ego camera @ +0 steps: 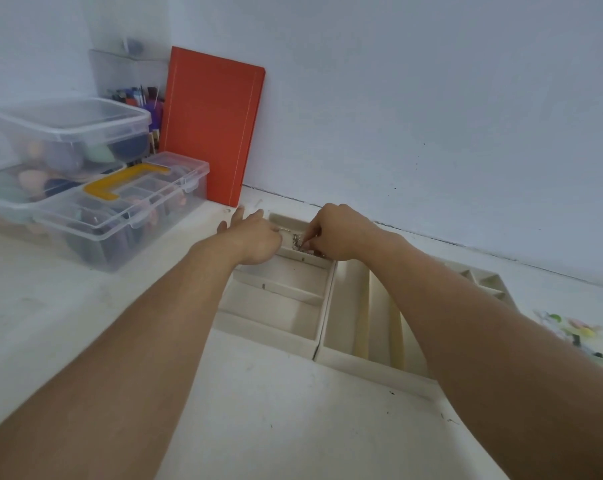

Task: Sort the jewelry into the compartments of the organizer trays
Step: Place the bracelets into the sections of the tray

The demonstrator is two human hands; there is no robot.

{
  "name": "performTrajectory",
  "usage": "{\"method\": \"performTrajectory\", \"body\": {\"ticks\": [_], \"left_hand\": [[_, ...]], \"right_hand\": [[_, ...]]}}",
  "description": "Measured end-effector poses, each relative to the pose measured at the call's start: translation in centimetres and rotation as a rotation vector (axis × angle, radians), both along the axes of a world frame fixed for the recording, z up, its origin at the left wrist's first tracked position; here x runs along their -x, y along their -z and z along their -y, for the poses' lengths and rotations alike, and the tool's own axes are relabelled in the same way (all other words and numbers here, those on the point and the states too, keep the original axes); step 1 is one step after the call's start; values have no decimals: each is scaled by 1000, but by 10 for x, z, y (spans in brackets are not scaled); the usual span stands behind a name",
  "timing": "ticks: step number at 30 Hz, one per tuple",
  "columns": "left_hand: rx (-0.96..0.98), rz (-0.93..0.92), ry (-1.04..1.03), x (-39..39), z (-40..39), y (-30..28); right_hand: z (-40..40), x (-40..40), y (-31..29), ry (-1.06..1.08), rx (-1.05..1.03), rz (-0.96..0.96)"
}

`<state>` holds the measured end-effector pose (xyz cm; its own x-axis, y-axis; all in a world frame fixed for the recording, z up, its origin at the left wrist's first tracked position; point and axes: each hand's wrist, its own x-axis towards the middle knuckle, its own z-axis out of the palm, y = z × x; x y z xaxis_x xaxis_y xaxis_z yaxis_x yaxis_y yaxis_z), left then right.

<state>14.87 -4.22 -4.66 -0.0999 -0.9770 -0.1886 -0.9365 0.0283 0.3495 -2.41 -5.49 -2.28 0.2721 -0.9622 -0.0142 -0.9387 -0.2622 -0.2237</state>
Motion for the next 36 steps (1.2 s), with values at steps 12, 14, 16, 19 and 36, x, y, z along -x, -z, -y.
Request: {"method": "performTrajectory", "body": {"ticks": [12, 14, 16, 19, 36], "left_hand": [[-11, 21, -19, 0, 0, 1], [-11, 15, -20, 1, -1, 0], [-13, 3, -25, 2, -1, 0], [-23, -4, -30, 1, 0, 1], [47, -62, 33, 7, -6, -3]], "right_hand": [[2, -9, 1, 81, 16, -34], [4, -13, 3, 141, 35, -66], [4, -15, 1, 182, 64, -103], [4, -13, -1, 222, 88, -139], [8, 0, -1, 10, -54, -39]]}}
